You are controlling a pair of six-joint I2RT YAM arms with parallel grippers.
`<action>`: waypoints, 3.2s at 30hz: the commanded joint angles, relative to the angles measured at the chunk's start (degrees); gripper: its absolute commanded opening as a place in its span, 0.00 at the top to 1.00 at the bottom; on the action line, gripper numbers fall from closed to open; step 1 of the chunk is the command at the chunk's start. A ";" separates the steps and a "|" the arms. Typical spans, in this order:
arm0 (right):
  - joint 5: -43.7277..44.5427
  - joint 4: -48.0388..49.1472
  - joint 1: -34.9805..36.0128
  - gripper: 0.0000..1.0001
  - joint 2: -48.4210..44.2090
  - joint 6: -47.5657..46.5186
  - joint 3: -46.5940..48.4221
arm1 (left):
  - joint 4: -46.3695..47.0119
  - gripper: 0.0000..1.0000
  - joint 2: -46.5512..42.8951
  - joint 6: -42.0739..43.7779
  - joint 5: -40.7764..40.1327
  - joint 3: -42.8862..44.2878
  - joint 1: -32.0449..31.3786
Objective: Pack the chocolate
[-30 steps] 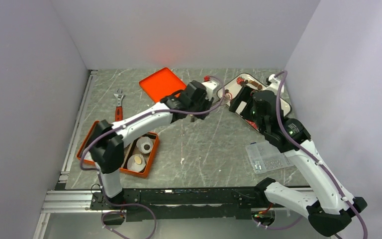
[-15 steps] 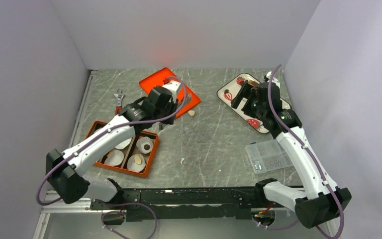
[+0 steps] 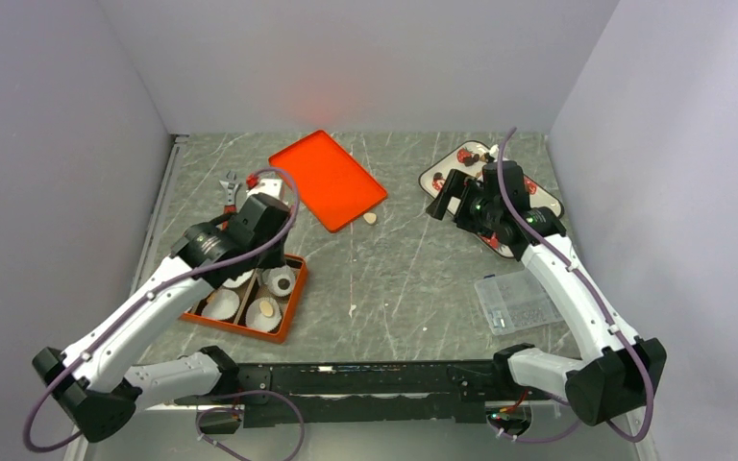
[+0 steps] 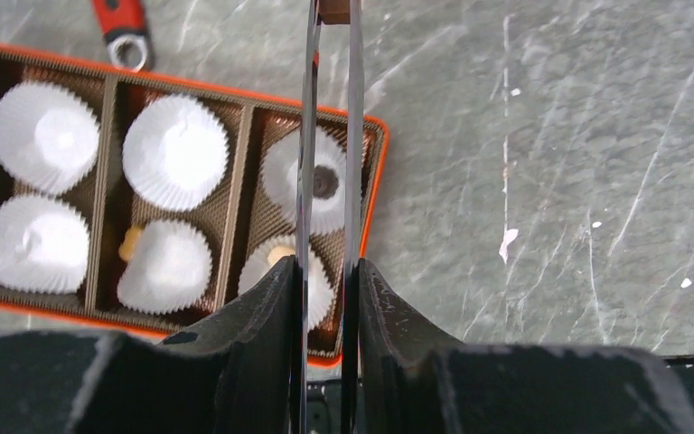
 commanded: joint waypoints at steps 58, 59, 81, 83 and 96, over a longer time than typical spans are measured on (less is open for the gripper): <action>-4.90 4.17 0.49 0.00 0.22 -1.36 -0.73 | -9.11 0.62 -8.99 -9.79 -3.15 -13.47 13.66; -4.91 4.19 0.52 0.00 0.22 -1.37 -0.73 | -9.22 0.62 -9.10 -9.68 -3.18 -13.26 13.66; -2.98 3.75 0.78 0.00 -2.56 0.31 0.55 | -3.03 0.60 -5.20 0.89 4.10 4.99 13.66; -0.94 3.13 0.78 0.00 -3.93 0.66 0.76 | 1.58 0.60 -2.29 3.28 6.82 7.18 13.62; 16.82 -2.37 0.78 0.00 -13.75 4.39 3.22 | 22.70 0.58 23.17 11.50 15.99 24.86 4.26</action>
